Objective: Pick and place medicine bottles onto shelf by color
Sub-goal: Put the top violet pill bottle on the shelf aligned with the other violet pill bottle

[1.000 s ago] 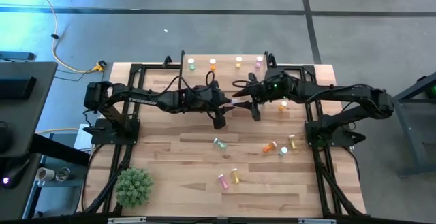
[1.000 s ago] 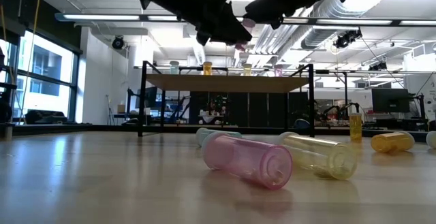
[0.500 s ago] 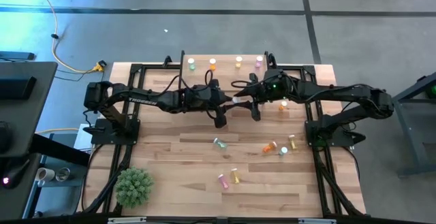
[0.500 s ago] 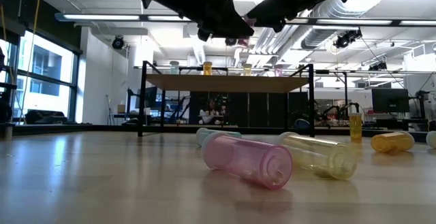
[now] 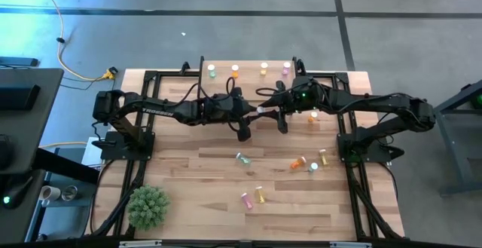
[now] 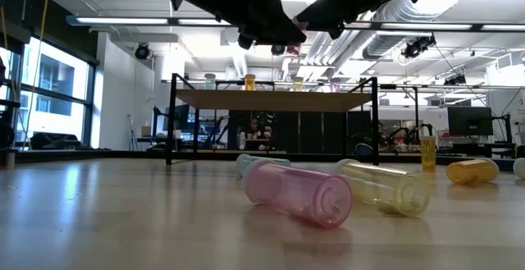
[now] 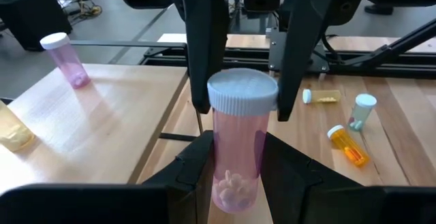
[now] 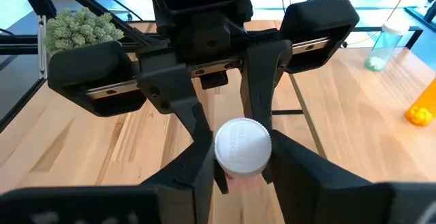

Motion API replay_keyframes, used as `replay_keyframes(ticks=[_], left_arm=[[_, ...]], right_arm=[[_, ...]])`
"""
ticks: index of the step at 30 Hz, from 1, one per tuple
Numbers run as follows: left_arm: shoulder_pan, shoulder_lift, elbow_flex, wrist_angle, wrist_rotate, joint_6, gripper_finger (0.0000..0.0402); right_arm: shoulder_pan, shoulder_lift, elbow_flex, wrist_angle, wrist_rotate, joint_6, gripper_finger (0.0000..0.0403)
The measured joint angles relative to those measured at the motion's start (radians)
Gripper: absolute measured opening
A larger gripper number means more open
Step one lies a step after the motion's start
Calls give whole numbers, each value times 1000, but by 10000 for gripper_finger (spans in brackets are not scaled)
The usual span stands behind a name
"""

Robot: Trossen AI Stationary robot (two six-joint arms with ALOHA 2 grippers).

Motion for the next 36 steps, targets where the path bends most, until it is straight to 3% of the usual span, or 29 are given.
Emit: replay_keyframes(ticks=[18, 30, 36], left_arm=[[0, 0, 0, 2, 0, 0, 99], [0, 0, 0, 4, -40, -51, 190], [2, -5, 0, -1, -49, -44, 211]], right_arm=[[0, 0, 0, -1, 0, 0, 102], [-4, -2, 0, -7, 34, -1, 102], [-39, -36, 0, -31, 74, -8, 101]])
